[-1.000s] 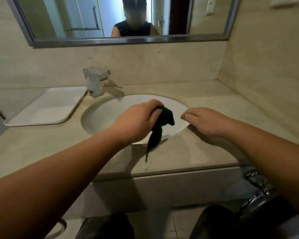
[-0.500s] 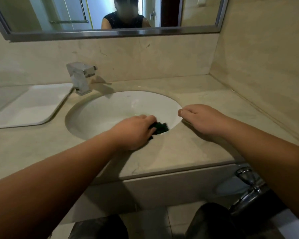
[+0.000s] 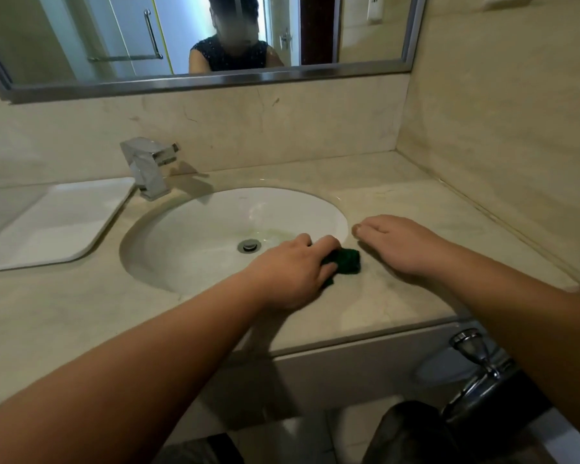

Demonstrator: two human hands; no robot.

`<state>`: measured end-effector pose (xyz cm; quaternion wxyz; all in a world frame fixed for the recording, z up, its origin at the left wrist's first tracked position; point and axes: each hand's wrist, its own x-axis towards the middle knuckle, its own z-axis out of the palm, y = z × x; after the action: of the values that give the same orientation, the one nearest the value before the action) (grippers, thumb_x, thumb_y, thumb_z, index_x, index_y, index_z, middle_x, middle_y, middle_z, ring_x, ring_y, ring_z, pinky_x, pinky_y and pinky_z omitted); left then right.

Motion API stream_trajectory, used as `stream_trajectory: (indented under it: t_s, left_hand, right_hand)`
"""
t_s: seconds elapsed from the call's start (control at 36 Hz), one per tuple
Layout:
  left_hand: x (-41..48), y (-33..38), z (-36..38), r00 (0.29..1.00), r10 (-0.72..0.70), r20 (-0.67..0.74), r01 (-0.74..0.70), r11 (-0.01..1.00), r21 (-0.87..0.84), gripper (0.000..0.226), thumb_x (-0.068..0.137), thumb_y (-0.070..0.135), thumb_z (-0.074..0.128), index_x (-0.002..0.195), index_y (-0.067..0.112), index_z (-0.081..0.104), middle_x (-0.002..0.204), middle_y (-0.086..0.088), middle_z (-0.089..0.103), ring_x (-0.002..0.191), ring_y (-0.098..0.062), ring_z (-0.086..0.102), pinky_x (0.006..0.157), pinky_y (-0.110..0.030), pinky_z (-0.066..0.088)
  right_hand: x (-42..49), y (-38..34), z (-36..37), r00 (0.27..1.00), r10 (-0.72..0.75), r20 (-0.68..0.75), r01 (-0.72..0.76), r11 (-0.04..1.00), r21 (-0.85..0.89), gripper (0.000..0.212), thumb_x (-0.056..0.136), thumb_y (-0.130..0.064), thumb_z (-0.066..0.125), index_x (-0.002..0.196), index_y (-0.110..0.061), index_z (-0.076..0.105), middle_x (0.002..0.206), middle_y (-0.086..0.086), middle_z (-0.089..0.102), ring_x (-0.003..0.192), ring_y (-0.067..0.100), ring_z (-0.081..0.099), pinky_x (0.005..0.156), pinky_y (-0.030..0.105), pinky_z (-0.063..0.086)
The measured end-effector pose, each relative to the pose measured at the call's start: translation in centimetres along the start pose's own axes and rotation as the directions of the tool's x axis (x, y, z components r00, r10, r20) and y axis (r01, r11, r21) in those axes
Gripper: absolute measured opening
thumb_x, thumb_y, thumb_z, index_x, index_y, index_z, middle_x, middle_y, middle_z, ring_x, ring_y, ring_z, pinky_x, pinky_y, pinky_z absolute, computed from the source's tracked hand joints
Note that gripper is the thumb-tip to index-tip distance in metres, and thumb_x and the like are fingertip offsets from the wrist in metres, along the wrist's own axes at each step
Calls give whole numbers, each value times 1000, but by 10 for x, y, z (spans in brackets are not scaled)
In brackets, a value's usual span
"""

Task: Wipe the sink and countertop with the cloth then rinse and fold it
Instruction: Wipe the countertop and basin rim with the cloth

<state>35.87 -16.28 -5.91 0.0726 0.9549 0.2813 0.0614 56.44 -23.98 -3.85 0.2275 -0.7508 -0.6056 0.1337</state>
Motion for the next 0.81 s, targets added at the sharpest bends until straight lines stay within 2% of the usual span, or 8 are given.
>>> stream_trajectory:
  t_s: [0.11,0.19,0.33,0.47,0.58,0.64,0.75,0.81]
  left_hand:
    - [-1,-33,-14,976,-212,-54,213,977,23,26,108,44,46,121,23,53,112,-7,61,95,-32,63,81,-41,52]
    - [-6,-32,-21,954,-237,-186,217,969,-122,25,107,43,48,118,23,57,107,-7,64,95,-31,62,77,-38,45]
    - [-8,31,-27,980,-25,-199,7,996,-89,35,105,53,49,136,35,53,113,1,61,97,-22,63,79,-35,51]
    - [2,72,6,962,198,-187,-206,978,-20,43,102,45,54,144,38,56,121,-7,59,104,-32,59,89,-45,53]
    - [9,86,31,984,153,-93,-141,983,118,56,103,51,31,157,40,41,162,-5,42,148,-39,35,119,-56,26]
    - [16,84,29,987,158,-38,-153,982,110,57,105,51,27,161,40,32,170,-6,30,157,-38,22,125,-58,16]
    - [31,65,18,998,39,41,-43,994,101,58,107,52,25,164,43,21,174,-4,22,157,-38,22,125,-57,22]
    - [38,48,17,995,-84,53,82,996,30,60,104,52,24,163,44,21,172,-5,27,149,-41,35,120,-57,34]
  right_hand:
    - [0,-2,-6,1000,12,-10,-12,1000,6,47,106,-45,40,88,-9,64,89,7,67,86,27,62,80,39,48]
    - [2,-4,-10,999,27,-40,-26,999,42,44,106,-42,41,101,-9,70,105,9,72,98,29,64,93,40,51]
    - [1,-9,-15,997,60,-48,-57,996,72,42,106,-39,40,109,-12,72,111,9,71,102,29,63,96,45,50]
    - [-6,0,-22,990,100,-99,-89,990,106,55,93,-49,35,108,-11,71,112,11,72,105,30,65,99,50,50]
    - [-8,19,-21,987,123,-106,-114,990,88,45,102,-41,39,109,-9,70,111,10,71,103,29,64,97,47,50]
    - [-7,27,-19,986,126,-109,-119,991,66,42,105,-38,39,109,-10,70,109,10,71,101,28,63,96,47,50]
    - [-2,33,-16,986,116,-118,-112,993,36,40,105,-37,38,108,-12,69,110,10,71,100,29,63,94,45,51]
    - [0,32,-15,986,116,-116,-114,993,28,39,105,-36,39,109,-12,69,111,9,71,101,29,63,95,44,51]
